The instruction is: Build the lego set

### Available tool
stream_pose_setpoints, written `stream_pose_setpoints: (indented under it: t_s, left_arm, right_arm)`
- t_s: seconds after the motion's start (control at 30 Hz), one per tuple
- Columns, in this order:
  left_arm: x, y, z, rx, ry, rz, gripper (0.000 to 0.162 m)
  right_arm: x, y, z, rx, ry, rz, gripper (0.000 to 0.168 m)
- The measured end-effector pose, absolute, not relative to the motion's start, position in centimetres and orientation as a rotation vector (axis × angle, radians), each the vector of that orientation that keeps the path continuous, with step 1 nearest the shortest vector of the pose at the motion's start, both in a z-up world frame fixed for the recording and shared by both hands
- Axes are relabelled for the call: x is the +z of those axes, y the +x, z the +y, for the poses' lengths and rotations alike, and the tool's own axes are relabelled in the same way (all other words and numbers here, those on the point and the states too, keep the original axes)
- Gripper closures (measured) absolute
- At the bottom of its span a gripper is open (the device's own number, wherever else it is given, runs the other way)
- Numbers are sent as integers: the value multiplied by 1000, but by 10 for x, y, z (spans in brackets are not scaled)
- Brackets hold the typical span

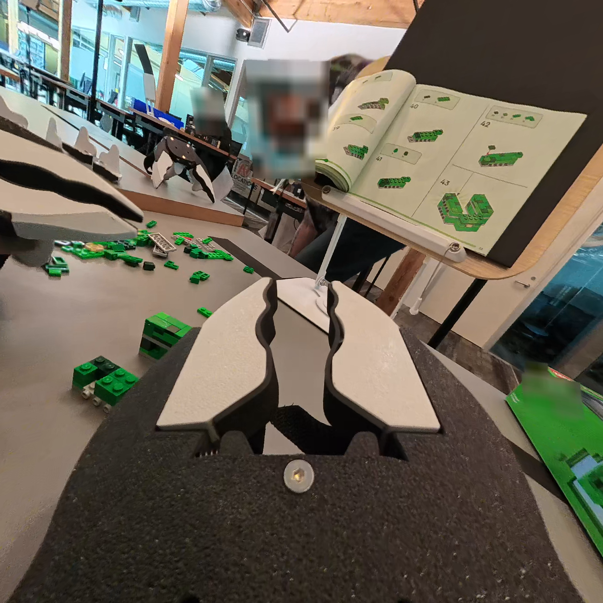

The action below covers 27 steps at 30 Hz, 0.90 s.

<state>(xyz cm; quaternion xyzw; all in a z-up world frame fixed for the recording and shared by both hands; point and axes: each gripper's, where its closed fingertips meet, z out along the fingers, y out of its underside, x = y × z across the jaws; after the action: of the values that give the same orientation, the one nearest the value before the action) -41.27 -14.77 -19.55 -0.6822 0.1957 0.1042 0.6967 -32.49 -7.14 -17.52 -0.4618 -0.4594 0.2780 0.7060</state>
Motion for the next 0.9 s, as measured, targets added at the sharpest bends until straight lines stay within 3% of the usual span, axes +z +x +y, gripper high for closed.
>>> stream_pose_setpoints:
  t_s: [0.37, 0.57, 0.67, 0.9]
  left_arm:
    - [-188, -403, -160, 41, -1512, 449, 114]
    - [-170, -361, -209, -78, -1382, 640, 117]
    - [-184, -343, -234, -121, -1455, 685, 115]
    - [-227, -312, -264, -96, -1742, 855, 130]
  right_arm:
    - [-166, -317, -70, 762, -1034, -935, 138]
    - [-164, -298, -96, 721, -999, -963, 140]
    - [-175, -288, -143, 794, -926, -1150, 141]
    - [-191, -272, -191, 892, -826, -1367, 148]
